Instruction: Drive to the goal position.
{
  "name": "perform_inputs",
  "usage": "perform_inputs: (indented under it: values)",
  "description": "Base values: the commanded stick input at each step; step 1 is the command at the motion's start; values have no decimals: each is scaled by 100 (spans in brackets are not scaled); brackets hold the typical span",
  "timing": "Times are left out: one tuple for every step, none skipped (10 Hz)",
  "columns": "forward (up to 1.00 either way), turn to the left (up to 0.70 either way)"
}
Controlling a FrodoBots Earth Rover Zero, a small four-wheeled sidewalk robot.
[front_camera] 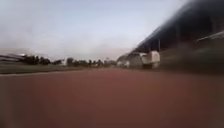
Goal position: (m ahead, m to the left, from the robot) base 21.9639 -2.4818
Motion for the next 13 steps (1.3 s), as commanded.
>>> perform_inputs:
  values:
    - [70, 0]
    - [70, 0]
    - [70, 0]
    - [70, 0]
    - [70, 0]
    - [70, 0]
    - [70, 0]
    - [70, 0]
    - [70, 0]
    - [70, 0]
    - [70, 0]
    - [70, 0]
    - [70, 0]
